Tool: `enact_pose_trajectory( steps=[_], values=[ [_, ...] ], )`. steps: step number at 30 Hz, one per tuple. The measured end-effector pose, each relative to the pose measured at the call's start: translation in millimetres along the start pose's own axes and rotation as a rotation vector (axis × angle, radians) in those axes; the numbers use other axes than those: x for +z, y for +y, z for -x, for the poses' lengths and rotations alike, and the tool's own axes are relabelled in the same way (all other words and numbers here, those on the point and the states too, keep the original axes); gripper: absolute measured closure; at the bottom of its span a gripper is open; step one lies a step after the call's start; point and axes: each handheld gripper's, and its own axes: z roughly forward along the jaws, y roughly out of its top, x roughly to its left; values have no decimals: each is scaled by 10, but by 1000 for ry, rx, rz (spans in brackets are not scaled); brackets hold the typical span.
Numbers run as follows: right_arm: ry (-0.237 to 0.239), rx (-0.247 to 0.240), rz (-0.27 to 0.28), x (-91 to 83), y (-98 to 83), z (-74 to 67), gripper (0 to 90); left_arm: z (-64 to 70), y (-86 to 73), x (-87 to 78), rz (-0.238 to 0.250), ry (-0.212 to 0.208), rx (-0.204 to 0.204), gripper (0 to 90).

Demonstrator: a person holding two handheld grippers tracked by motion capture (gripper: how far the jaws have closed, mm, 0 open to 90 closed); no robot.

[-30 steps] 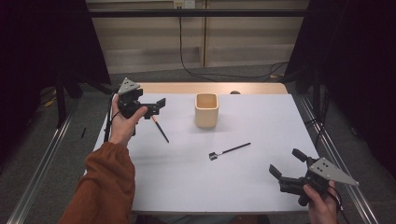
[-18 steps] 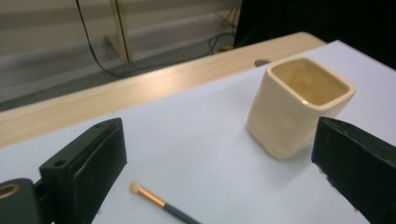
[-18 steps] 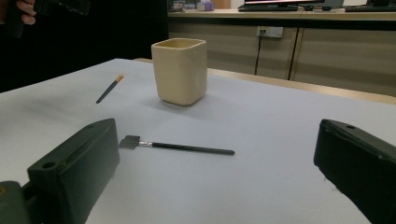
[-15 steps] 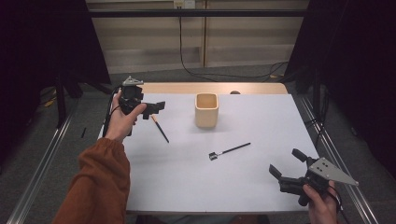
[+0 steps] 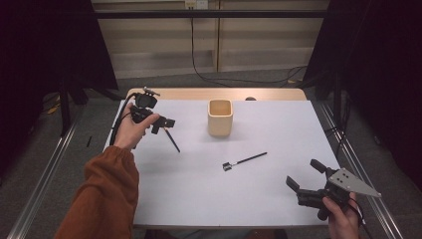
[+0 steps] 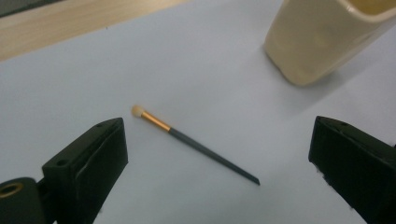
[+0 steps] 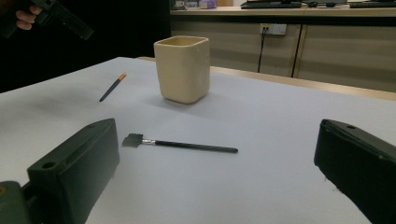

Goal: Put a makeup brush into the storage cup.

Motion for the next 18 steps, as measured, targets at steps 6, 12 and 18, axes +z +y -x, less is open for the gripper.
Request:
enact_pose_trajectory(
  steps=[6,12,18],
  values=[
    [-3,-3,0,-1,1,0,0,-18,-36,63,-128,12,-37,49],
    [-3,-4,-2,2,1,-1,0,-10,-73,166,-256,8,-64,50],
    [-3,-6,-2,-2,0,1,0,32,-99,262,-315,18,-29,48]
  ],
)
